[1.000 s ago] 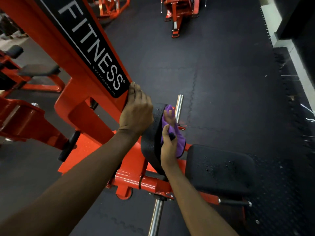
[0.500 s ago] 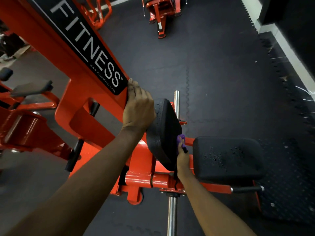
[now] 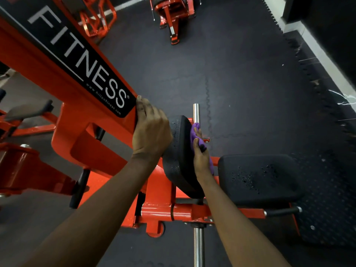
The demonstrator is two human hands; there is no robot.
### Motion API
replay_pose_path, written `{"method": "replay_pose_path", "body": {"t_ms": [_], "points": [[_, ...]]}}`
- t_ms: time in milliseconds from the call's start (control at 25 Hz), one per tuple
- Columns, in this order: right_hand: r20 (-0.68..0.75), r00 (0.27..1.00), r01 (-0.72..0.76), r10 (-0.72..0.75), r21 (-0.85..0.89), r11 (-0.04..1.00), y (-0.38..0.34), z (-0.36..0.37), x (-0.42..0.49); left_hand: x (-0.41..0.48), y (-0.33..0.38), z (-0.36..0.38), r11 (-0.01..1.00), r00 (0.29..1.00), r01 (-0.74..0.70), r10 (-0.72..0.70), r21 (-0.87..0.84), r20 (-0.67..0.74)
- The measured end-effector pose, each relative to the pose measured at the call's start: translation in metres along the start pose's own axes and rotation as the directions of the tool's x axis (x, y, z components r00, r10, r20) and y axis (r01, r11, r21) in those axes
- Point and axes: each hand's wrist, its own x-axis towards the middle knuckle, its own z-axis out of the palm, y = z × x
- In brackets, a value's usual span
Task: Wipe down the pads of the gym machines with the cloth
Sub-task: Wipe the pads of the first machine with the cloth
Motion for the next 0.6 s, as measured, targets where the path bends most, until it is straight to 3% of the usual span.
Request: {"method": "replay_pose_path", "body": {"t_ms": [80,160,280,440,600], "points": [[0.009,0.999,-0.042,0.042,-0.034,0.999,0.019,-0.009,0.012,0.0,0.001,-0.001,1.0,1.0,0.015,-0.015,-0.001,0.017],[-0.001,0.98,-0.2,0.2,-0.078,0.977,0.041,-0.013,0.022,0.001,0.002,-0.001,1.0,0.999,0.026,-0.026,0.003,0.024],[-0.074,0.937,-0.342,0.342,0.013,0.94,0.089,-0.021,0.043,0.001,0.002,0.001,1.0,1.0,0.026,-0.026,0.015,0.016],[-0.157,0.837,-0.513,0.525,0.11,0.851,0.098,-0.028,0.04,0.002,0.002,0.0,0.999,0.999,0.027,-0.028,0.032,0.034],[-0.101,0.786,-0.593,0.61,0.156,0.79,0.128,-0.044,0.011,0.002,0.002,-0.002,0.999,0.998,0.038,-0.038,0.008,0.047]]}}
